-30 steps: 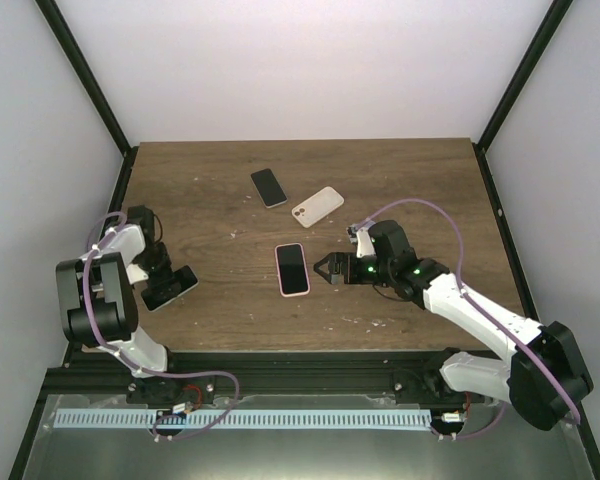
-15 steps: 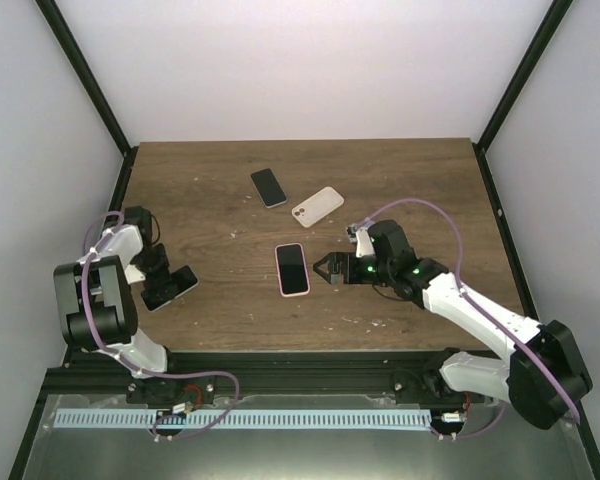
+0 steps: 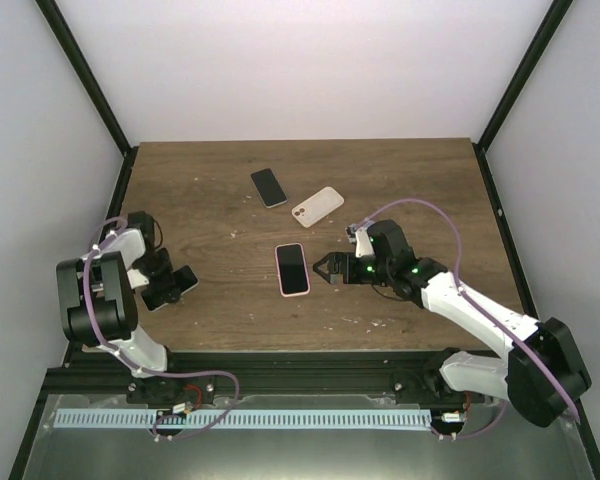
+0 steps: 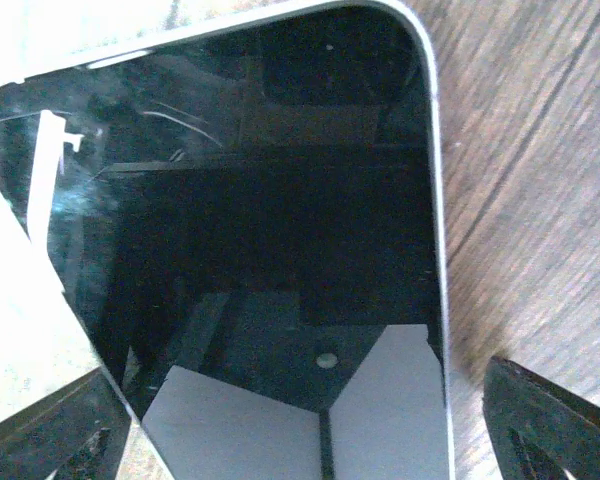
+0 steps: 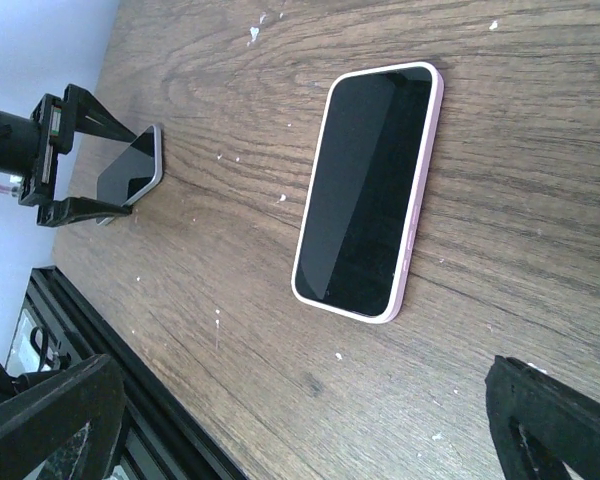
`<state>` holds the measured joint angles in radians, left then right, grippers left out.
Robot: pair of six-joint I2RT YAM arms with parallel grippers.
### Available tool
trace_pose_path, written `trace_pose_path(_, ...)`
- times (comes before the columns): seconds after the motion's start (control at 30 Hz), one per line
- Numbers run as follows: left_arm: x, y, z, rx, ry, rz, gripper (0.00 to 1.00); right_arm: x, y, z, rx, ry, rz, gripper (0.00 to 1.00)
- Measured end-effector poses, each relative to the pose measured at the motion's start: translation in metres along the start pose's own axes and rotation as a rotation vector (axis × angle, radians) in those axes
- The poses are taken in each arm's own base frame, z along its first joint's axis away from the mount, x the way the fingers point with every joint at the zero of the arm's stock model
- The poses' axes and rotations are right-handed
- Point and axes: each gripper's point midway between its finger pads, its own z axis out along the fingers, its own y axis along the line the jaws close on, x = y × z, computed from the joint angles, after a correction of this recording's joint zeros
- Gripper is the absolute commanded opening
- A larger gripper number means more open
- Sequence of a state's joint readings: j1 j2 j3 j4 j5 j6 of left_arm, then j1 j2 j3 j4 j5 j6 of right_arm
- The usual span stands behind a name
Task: Put the phone into the phone case
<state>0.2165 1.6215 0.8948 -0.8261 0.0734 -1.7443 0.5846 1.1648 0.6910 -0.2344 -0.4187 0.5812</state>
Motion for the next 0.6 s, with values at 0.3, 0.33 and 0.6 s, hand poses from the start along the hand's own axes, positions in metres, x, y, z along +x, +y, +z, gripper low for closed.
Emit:
trace_pose_path(0.3,0.003,-0.007,0.001,0.017,0.018,0.002,0.69,0.001,-0.003,0.0,0.017,0.001,0.006,1.0)
trace_pose_path(0.33,0.003,-0.007,0.001,0.015,0.017,0.008,0.67,0.001,-0.005,0.0,0.024,-0.001,0.005,1.0)
trace_pose_path(0.6,0.002,-0.003,0.0,0.0,0.01,0.077,0.59,-0.014,-0.013,-0.001,0.094,-0.031,-0.006,1.0)
